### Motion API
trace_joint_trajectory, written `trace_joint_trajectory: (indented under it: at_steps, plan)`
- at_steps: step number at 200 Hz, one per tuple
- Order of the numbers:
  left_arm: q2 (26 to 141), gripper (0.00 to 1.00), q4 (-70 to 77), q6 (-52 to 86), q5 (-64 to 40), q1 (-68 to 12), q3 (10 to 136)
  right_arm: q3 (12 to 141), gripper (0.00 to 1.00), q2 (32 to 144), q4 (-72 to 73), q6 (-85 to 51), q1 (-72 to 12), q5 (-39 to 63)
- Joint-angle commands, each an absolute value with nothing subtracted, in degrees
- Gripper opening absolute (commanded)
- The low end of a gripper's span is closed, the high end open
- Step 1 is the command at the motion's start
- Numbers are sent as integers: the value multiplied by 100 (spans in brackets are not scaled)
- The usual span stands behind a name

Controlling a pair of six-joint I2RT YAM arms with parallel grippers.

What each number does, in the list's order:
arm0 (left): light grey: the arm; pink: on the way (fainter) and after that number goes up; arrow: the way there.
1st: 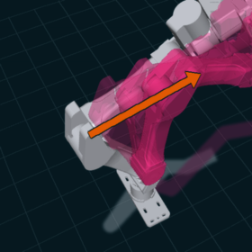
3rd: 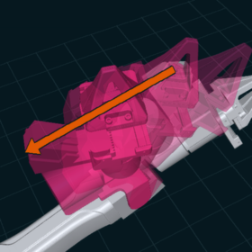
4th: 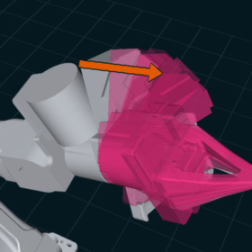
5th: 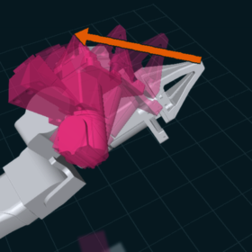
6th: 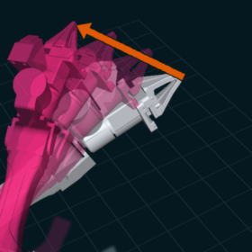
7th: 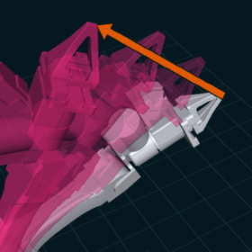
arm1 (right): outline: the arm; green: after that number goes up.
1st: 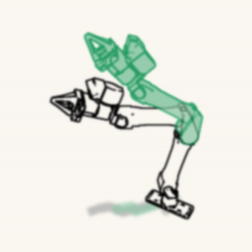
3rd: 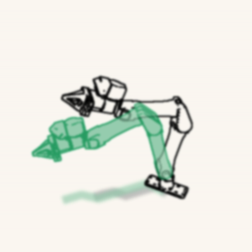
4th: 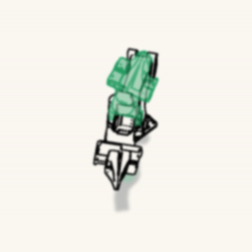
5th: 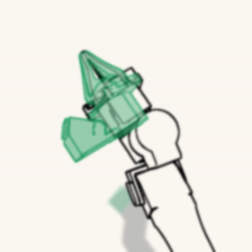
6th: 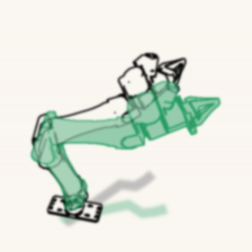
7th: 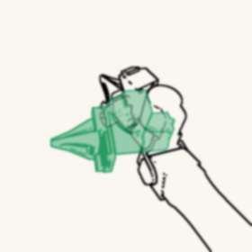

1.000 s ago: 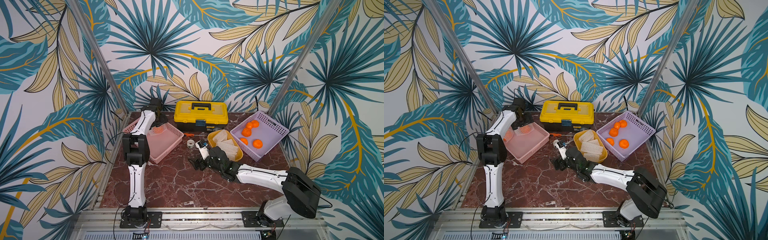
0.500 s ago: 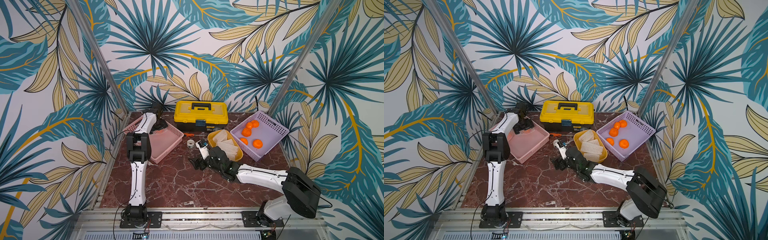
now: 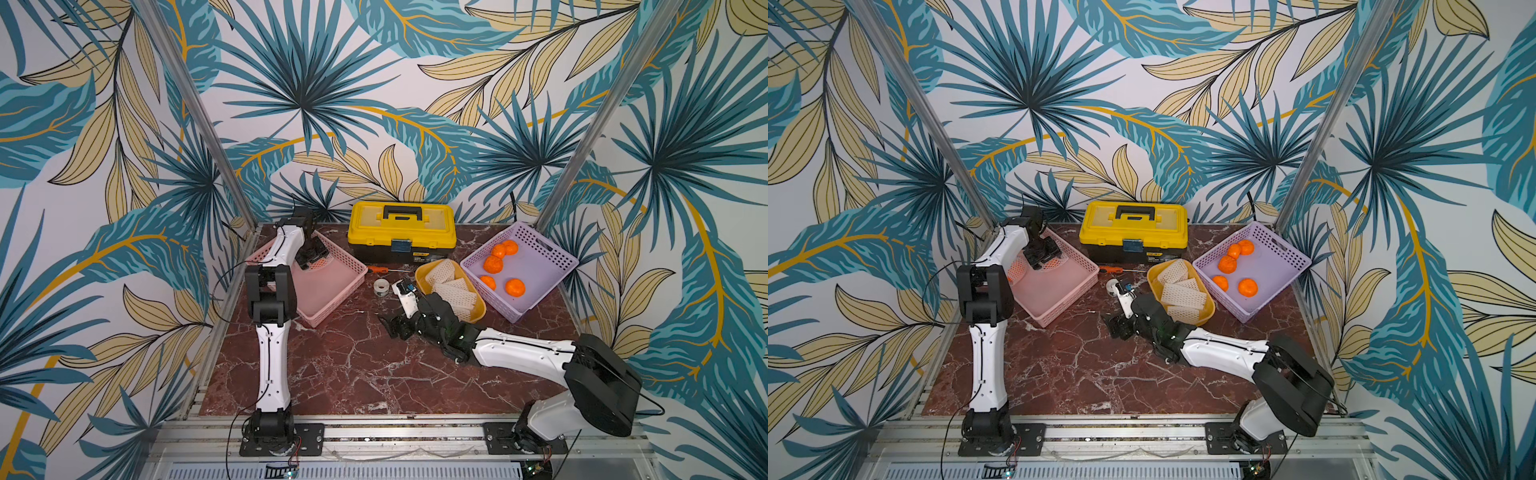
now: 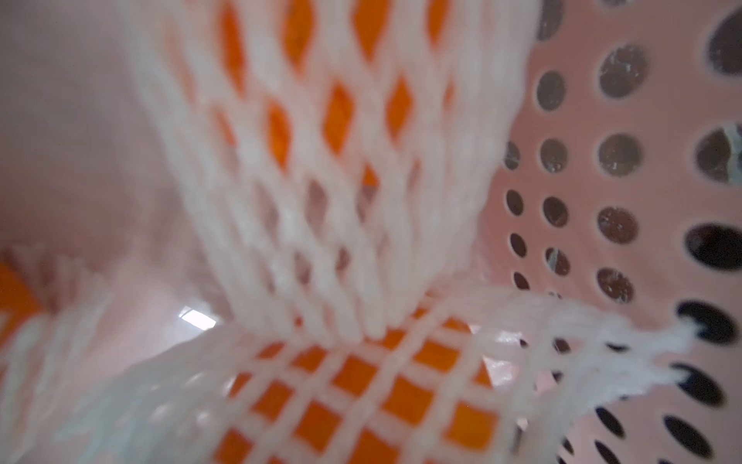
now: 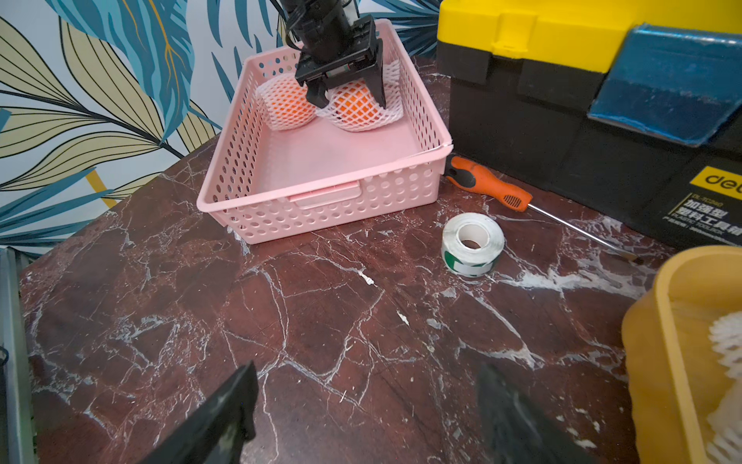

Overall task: Remove foam nets from oranges
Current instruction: Pick up the orange from the basket, then place the orange at the center of the board.

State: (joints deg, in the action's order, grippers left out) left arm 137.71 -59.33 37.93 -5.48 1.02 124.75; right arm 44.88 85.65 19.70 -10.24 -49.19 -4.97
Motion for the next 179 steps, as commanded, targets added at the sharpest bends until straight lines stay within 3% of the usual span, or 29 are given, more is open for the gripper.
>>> trace_joint_trajectory:
  at_steps: [1,65,122,179]
  plan:
    - [12965,48,-5974,3858,-683,141,12324,4385,86,8547,2091,-1032,-4948,-613]
    - [10900,48,-5977,3842,-781,-231,10869,4182,86,8294,2247,-1177,-4941,-1214]
    - [9316,49,-5985,3730,-573,-1735,9350,3926,86,7911,2225,-1469,-4834,-2453]
    - [9256,52,-5994,3927,-543,-3325,7932,3663,86,7603,2153,-1929,-4330,-2779]
